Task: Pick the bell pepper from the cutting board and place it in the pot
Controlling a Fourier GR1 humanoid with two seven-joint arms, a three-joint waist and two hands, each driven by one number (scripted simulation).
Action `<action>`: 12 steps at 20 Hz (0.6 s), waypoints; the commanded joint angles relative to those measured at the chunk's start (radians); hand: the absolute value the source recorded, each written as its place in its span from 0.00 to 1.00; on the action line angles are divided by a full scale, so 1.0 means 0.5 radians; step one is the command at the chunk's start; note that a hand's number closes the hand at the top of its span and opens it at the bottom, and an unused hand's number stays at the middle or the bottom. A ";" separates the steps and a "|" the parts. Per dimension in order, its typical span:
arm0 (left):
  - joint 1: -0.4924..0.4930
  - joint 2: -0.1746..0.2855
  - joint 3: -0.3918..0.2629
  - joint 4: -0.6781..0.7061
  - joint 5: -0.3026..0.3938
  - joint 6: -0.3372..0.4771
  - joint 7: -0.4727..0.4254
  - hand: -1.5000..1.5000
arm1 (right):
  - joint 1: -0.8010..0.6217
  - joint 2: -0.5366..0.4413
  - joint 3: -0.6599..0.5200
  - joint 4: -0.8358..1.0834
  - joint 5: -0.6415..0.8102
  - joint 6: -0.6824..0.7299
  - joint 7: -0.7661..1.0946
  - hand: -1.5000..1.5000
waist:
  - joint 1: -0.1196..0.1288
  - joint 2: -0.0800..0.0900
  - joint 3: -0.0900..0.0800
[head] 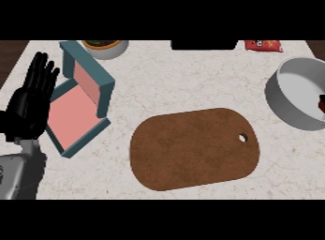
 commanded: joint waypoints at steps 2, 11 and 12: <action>0.066 -0.046 -0.013 0.066 -0.026 -0.005 -0.120 0.50 | 0.219 0.092 -0.062 -0.320 -0.373 -0.140 -0.219 0.00 | -0.018 -0.001 0.001; 0.108 0.001 0.036 -0.043 0.010 -0.035 -0.050 0.50 | 0.881 0.140 -0.185 -0.995 -0.920 -0.014 -0.508 0.00 | -0.029 -0.005 0.001; 0.008 0.015 0.073 0.133 0.031 -0.076 -0.130 0.50 | 0.856 0.217 -0.186 -0.896 -1.009 -0.113 -0.622 0.00 | -0.021 0.003 0.001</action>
